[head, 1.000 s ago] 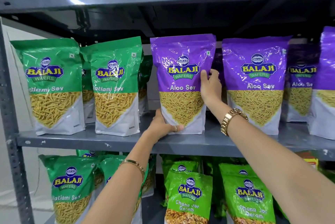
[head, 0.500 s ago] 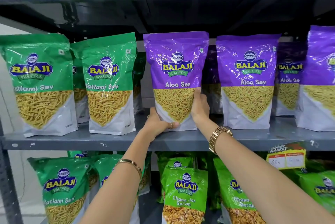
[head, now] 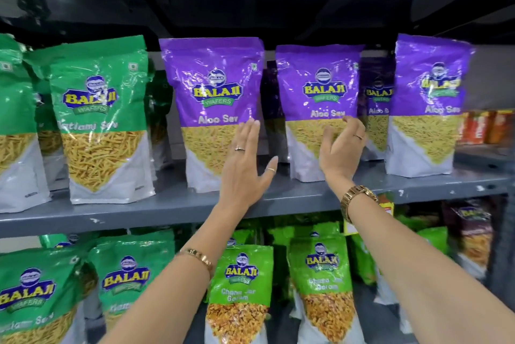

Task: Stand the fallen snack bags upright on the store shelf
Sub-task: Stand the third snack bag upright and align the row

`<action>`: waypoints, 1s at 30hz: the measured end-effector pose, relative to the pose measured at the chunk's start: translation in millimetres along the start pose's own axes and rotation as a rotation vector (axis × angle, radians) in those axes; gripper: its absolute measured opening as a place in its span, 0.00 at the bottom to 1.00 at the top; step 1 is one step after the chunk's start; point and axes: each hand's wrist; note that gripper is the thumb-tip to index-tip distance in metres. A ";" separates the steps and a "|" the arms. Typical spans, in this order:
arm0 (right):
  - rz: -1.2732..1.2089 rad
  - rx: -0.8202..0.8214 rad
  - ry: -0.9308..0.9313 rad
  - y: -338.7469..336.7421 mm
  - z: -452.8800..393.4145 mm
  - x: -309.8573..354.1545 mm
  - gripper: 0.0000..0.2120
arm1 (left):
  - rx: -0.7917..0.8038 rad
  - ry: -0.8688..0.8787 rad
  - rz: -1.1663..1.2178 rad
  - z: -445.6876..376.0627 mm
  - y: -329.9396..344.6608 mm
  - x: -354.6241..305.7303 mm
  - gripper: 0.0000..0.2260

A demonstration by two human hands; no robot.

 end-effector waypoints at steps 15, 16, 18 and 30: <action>-0.282 0.784 0.382 -10.7 -37.9 -85.6 0.20 | 0.373 -0.967 0.450 -43.3 113.3 -53.2 0.37; -0.325 0.787 0.423 -8.7 -38.3 -86.4 0.21 | 0.377 -0.961 0.447 -42.8 115.0 -51.1 0.39; -0.397 0.809 0.494 -6.7 -40.4 -88.6 0.21 | 0.381 -0.948 0.441 -41.7 116.7 -51.8 0.41; -0.520 0.802 0.596 -9.0 -40.1 -90.5 0.18 | 0.340 -0.948 0.507 -36.8 117.2 -42.9 0.39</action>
Point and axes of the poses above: each hand's wrist, its own z-axis away from the middle knuckle, its own y-axis out of the palm, x = y × z, and after that the axes turned 1 degree about z, right-handed
